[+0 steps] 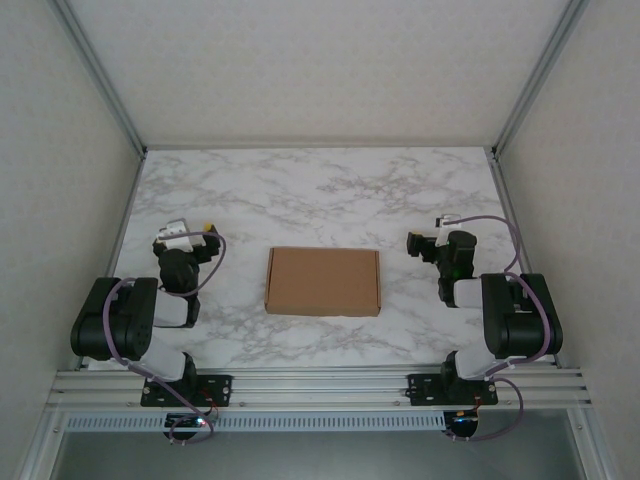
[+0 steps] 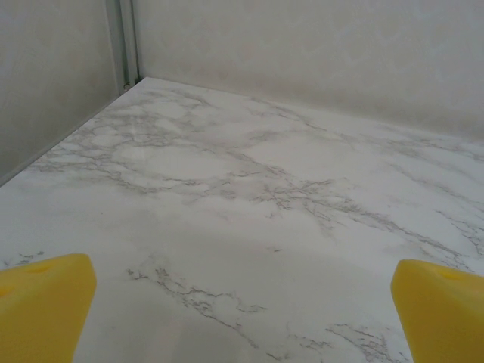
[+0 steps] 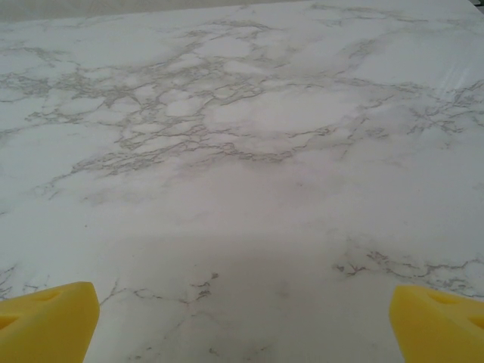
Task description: Fold the paper box
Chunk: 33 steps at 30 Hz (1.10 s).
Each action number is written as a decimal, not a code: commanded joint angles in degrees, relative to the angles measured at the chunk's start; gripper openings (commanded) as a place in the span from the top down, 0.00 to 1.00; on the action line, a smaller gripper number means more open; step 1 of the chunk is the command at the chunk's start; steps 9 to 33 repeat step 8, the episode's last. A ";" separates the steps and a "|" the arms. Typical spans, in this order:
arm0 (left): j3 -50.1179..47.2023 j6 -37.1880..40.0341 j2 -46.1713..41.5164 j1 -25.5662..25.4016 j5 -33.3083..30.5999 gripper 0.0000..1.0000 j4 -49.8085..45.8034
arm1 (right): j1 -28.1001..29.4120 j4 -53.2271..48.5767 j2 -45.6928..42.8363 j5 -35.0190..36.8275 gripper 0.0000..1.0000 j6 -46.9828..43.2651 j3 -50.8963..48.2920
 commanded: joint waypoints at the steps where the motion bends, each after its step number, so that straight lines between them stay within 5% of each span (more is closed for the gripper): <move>1: 0.60 -1.14 0.11 0.37 0.70 0.00 2.01 | 0.48 0.44 0.32 0.97 0.01 -0.46 0.96; 33: 0.61 -1.14 0.09 0.37 0.73 0.00 1.92 | 0.47 0.50 0.30 0.87 0.01 -0.42 0.95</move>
